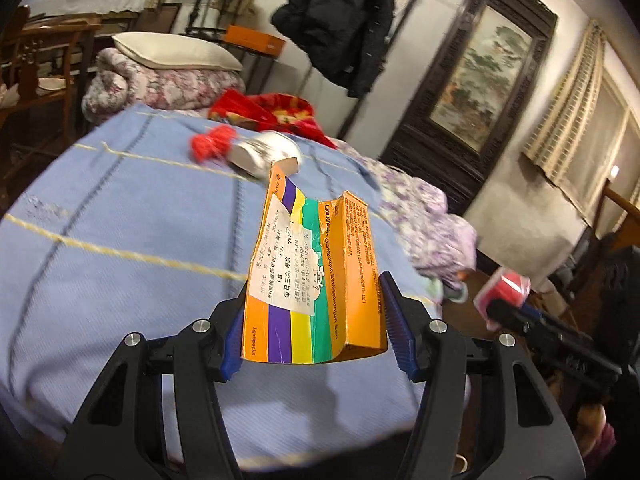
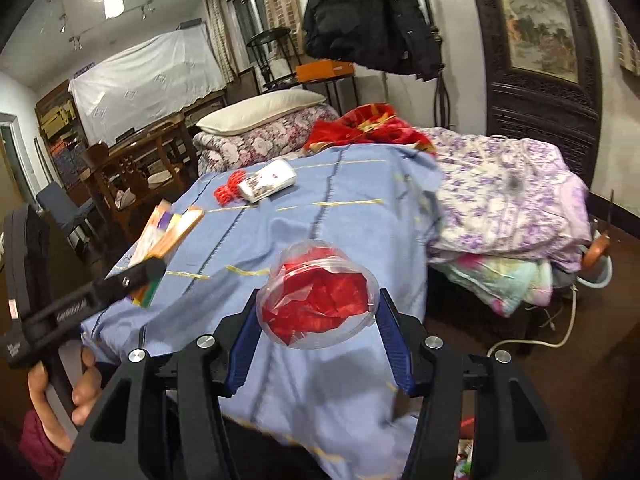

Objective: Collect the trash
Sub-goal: 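Carry both items over the red wastebasket and open both tools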

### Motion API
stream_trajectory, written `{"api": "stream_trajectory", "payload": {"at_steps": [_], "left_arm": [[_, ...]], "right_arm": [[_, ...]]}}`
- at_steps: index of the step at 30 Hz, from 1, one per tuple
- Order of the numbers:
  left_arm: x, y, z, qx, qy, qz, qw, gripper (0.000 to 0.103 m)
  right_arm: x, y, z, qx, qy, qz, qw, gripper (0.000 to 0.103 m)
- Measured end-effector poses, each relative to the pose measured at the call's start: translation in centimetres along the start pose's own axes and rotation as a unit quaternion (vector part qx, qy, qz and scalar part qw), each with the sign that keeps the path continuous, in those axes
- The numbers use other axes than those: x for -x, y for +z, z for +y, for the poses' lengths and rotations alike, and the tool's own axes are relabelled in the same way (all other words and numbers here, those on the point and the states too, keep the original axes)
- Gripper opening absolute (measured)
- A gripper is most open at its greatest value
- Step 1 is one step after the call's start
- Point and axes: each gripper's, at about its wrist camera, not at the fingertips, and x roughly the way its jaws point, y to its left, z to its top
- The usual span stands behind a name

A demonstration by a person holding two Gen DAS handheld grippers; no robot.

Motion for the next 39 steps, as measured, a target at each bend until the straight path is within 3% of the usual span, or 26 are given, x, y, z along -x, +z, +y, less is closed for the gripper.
{"api": "stream_trajectory", "payload": {"at_steps": [9, 15, 19, 26, 30, 32, 36, 39], "left_arm": [[0.4, -1.0, -8.8, -0.059, -0.039, 0.017, 0.9973, 0.058], [-2.0, -3.2, -16.0, -0.120, -0.071, 0.057, 0.9885, 0.058], [-4.7, -6.2, -21.0, -0.167, -0.094, 0.101, 0.9762, 0.058], [-11.0, -11.8, -28.1, -0.236, -0.119, 0.180, 0.9474, 0.059], [-14.9, -14.6, -30.5, -0.258, -0.119, 0.224, 0.9322, 0.062], [-15.9, -15.5, -31.0, -0.266, -0.108, 0.235, 0.9287, 0.072], [-16.0, -15.9, -30.9, -0.275, -0.098, 0.232, 0.9279, 0.080], [-15.7, -15.0, -29.9, -0.267, -0.086, 0.226, 0.9330, 0.081]], "right_arm": [[6.8, -2.8, -7.9, -0.043, -0.022, -0.035, 0.998, 0.056], [10.2, -6.6, -14.8, -0.101, -0.056, -0.049, 0.992, 0.056], [11.2, -9.1, -19.5, -0.143, -0.083, -0.046, 0.985, 0.056], [12.1, -13.3, -26.6, -0.215, -0.114, -0.049, 0.969, 0.056], [12.0, -15.3, -29.2, -0.246, -0.118, -0.045, 0.961, 0.056], [11.9, -16.2, -30.1, -0.256, -0.120, -0.040, 0.958, 0.056], [11.0, -17.0, -30.8, -0.262, -0.119, -0.031, 0.957, 0.056], [10.2, -17.5, -30.7, -0.265, -0.112, -0.023, 0.958, 0.056]]}}
